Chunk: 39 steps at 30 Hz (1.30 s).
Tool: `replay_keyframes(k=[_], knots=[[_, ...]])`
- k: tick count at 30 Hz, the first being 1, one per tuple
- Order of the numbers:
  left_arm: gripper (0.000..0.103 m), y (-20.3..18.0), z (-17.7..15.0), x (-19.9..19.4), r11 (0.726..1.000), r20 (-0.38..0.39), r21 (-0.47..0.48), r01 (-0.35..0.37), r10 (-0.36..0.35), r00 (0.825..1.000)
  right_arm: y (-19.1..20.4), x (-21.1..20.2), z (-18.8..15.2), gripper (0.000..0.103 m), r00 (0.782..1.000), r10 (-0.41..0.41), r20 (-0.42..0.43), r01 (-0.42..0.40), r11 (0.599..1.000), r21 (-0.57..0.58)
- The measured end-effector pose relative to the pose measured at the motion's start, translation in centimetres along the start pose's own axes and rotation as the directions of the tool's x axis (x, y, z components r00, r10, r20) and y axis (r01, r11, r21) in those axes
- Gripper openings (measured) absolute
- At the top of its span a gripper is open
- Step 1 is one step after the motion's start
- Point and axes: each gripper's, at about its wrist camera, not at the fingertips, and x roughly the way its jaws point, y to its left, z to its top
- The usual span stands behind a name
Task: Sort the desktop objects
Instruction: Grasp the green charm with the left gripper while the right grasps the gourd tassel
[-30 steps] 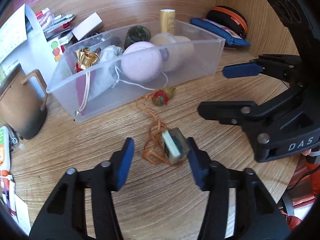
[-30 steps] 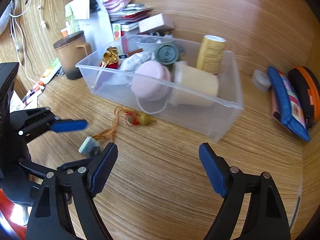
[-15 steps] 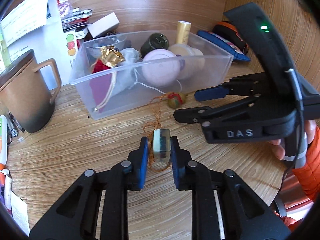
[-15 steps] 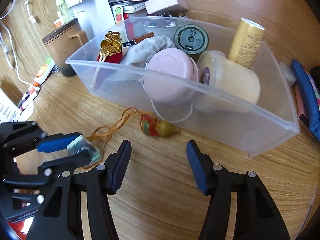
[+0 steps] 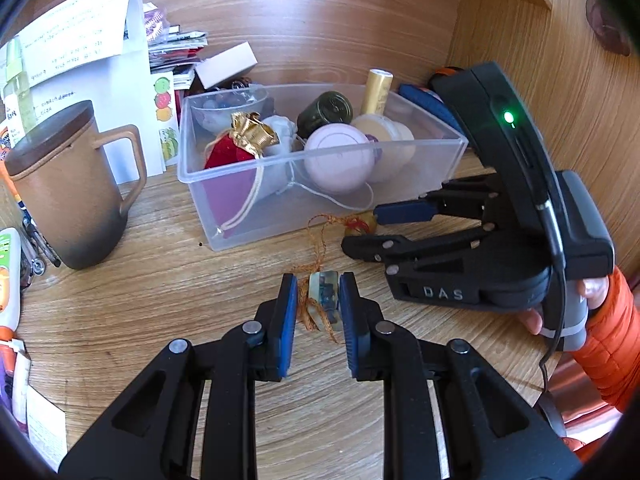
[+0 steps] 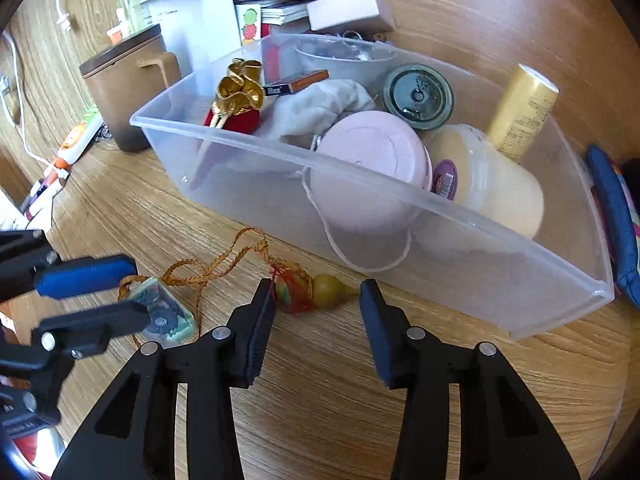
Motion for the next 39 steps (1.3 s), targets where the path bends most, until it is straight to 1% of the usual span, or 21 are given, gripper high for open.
replay_keyframes(k=[5,9,12,13,14,17,20,22,24,27,29,31,33,36,37,38,39], knots=[[0.020,0.2,0.1,-0.7,1.000,0.014,-0.004,-0.007,0.007,1.000,0.2,-1.6,-0.4,0.040,0.999,0.021,0.038,-0.021,1.000,-0.012],[0.020,-0.1,-0.1,-1.2,1.000,0.027,0.001,-0.004,0.004,1.000,-0.3,-3.2,-0.8,0.040,0.997,0.002,0.081,0.000,1.000,-0.021],[0.020,-1.0,-0.3,-1.6,1.000,0.034,0.026,0.002,-0.002,0.999,-0.9,-4.2,-1.0,0.040,0.995,-0.003,0.098,0.004,1.000,-0.009],[0.021,-1.5,-0.4,-1.6,0.999,0.035,0.042,0.000,-0.001,0.999,-0.2,-3.8,-0.8,0.040,0.995,-0.006,0.101,0.006,1.000,-0.005],[0.021,-2.0,-0.5,-1.6,0.998,0.035,0.057,-0.005,0.003,0.999,-0.8,-4.3,-1.0,0.040,0.994,-0.009,0.109,0.009,1.000,0.002],[0.021,-2.9,-0.5,-1.1,0.997,0.016,0.080,-0.010,0.008,1.000,-1.6,-5.2,-1.4,0.040,0.992,-0.016,0.125,0.014,1.000,0.018],[0.021,-3.1,-0.3,0.0,0.997,-0.013,0.078,-0.021,0.022,1.000,-2.5,-6.2,-1.9,0.040,0.990,-0.020,0.143,0.015,0.999,0.036],[0.021,-3.0,-0.1,0.3,0.997,-0.011,0.076,-0.034,0.035,0.999,-3.2,-6.9,-2.3,0.040,0.988,-0.026,0.154,0.019,0.999,0.048],[0.021,-3.0,0.2,0.5,0.997,-0.016,0.069,-0.029,0.031,0.999,-3.9,-7.4,-2.7,0.040,0.987,-0.029,0.159,0.020,0.998,0.061],[0.021,-3.1,0.4,0.7,0.996,-0.020,0.075,-0.054,0.055,0.998,-4.7,-7.8,-3.3,0.040,0.986,-0.033,0.162,0.022,0.997,0.072],[0.027,-3.0,0.4,0.7,0.996,-0.020,0.070,-0.060,0.062,0.998,-5.0,-8.0,-3.6,0.040,0.986,-0.031,0.165,0.018,0.997,0.078],[0.031,-3.1,0.4,0.8,0.994,-0.020,0.073,-0.079,0.080,0.997,-5.4,-7.9,-3.8,0.040,0.986,-0.027,0.165,0.014,0.997,0.082],[0.035,-3.1,0.3,0.5,0.995,-0.015,0.071,-0.075,0.076,0.997,-5.6,-7.7,-3.9,0.040,0.987,-0.025,0.159,0.012,0.996,0.085],[0.051,-3.1,-0.3,-0.9,0.996,0.028,0.078,-0.041,0.039,0.999,-5.6,-7.4,-3.8,0.040,0.988,-0.017,0.155,0.003,0.996,0.091],[0.058,-3.1,-0.6,-1.4,0.996,0.046,0.085,-0.040,0.036,0.998,-5.5,-7.4,-3.6,0.040,0.987,-0.014,0.159,0.000,0.996,0.089],[0.060,-3.1,-0.8,-1.8,0.995,0.057,0.091,-0.039,0.034,0.998,-5.3,-7.7,-3.2,0.040,0.986,-0.012,0.168,-0.002,0.997,0.083],[0.061,-3.1,-1.0,-2.0,0.995,0.059,0.095,-0.039,0.034,0.998,-5.2,-8.0,-2.9,0.040,0.984,-0.009,0.178,-0.005,0.997,0.077]])
